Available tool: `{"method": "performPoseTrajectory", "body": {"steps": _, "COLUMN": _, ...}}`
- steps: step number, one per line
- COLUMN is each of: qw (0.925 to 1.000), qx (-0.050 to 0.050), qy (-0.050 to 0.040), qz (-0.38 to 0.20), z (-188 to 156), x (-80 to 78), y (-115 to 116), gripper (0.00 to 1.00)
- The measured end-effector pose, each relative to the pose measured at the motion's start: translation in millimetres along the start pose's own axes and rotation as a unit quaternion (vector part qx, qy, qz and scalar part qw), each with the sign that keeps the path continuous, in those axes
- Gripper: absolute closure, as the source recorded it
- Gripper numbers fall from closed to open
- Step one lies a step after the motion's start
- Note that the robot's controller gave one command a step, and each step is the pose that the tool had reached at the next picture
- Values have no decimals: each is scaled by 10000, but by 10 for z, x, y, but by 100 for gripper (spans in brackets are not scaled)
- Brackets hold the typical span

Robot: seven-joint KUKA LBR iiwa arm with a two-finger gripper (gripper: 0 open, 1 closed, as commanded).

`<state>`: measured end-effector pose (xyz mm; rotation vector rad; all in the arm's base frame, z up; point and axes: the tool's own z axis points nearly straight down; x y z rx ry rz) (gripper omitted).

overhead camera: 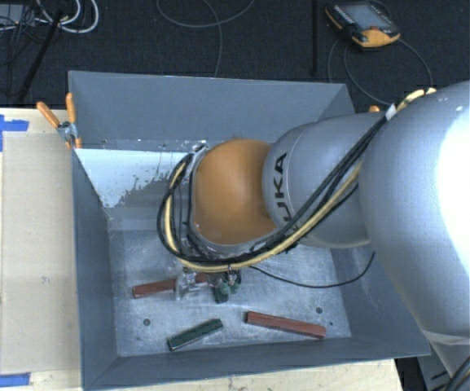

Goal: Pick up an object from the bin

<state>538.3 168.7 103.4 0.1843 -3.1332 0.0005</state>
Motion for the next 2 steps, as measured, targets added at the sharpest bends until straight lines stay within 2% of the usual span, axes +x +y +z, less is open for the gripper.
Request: {"method": "performPoseTrajectory", "body": {"steps": 2, "qw": 10000, "qx": -4, "qy": -25, "qz": 5, "z": -199, "x": -10, "y": 2, "gripper": 100}}
